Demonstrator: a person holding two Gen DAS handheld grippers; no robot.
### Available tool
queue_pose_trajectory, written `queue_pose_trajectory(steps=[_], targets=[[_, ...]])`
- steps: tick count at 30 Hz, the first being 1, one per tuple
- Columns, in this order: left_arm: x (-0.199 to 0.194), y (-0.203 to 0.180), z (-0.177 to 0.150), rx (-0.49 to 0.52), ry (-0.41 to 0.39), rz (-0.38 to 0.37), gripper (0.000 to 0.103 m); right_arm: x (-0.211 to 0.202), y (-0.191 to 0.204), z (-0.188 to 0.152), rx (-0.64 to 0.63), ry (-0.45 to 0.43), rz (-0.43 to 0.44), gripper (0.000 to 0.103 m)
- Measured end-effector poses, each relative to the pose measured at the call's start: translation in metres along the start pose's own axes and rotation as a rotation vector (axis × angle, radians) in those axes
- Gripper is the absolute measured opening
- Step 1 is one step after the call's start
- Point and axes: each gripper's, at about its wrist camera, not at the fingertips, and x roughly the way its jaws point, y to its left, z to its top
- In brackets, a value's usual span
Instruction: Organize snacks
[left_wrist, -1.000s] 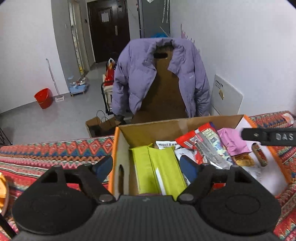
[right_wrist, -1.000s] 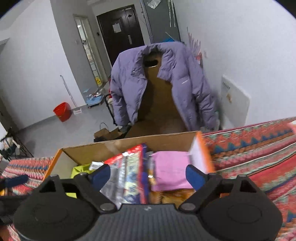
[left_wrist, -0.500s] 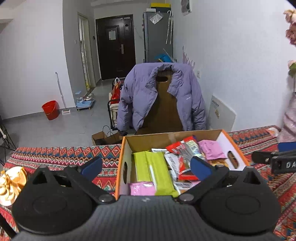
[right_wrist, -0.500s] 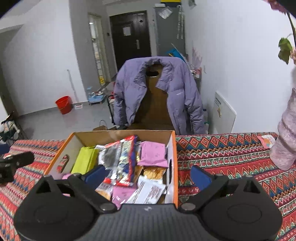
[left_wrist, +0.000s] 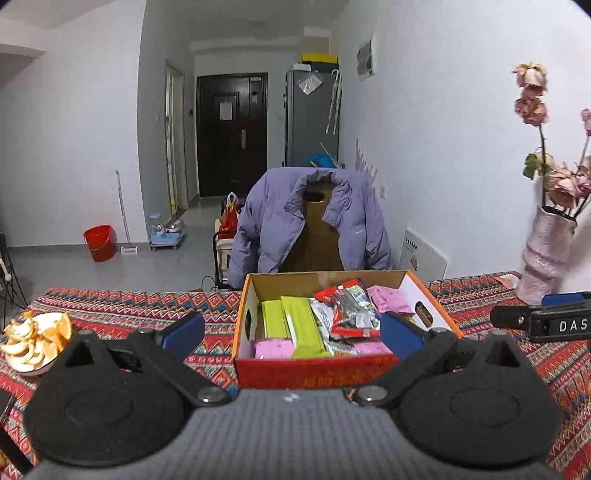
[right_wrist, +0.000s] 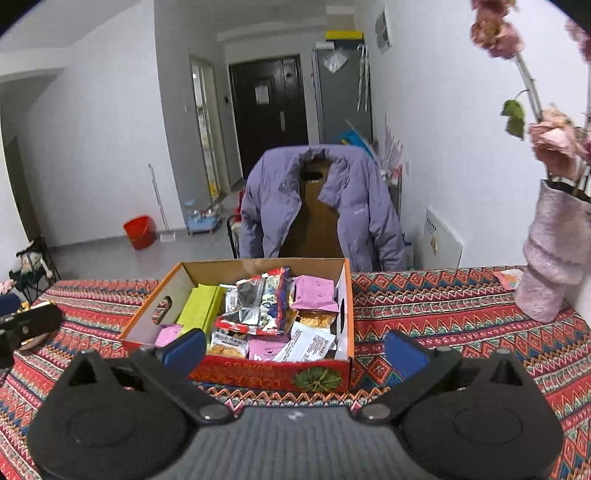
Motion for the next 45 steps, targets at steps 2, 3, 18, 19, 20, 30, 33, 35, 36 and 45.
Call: queue_pose_trajectory(steps=[2,3,18,19,20,30,33,35,36,45], targets=[[-0.021,-0.002,-0.012,-0.004,-0.015,0.011,0.103,-0.017,0.001,-0.012,0.010,-0.026,0.014,0.103],[-0.032,-0.001,-0.019,-0.011,-0.025,0.011,0.103,-0.026,0.001,-0.018,0.010,-0.043,0.019,0.103],[-0.178,-0.007,-0.142,0.037,-0.126,0.017,0.103,-0.144,0.032,-0.153,-0.107,-0.213,0.050,0.103],[-0.186,-0.008,-0.148,0.033,-0.125,0.010,0.103,-0.151,0.034,-0.162,-0.110,-0.218,0.053,0.103],[-0.191,-0.008,-0.152,0.032,-0.122,0.012,0.103,-0.158,0.037,-0.169,-0.115,-0.229,0.051,0.103],[-0.252,-0.018,-0.217,0.052,-0.167,0.044,0.103,-0.216,0.058,-0.248,-0.152,-0.289,0.035,0.103],[-0.273,-0.014,-0.238,0.047,-0.173,0.061,0.103,-0.239,0.065,-0.275,-0.157,-0.305,0.043,0.103],[-0.285,-0.009,-0.251,0.044,-0.169,0.079,0.103,-0.252,0.070,-0.290,-0.171,-0.314,0.059,0.103],[-0.291,-0.008,-0.254,0.048,-0.173,0.086,0.103,-0.258,0.072,-0.298,-0.166,-0.309,0.067,0.103],[-0.335,0.006,-0.300,0.029,-0.177,0.148,0.103,-0.309,0.083,-0.355,-0.193,-0.333,0.041,0.103]])
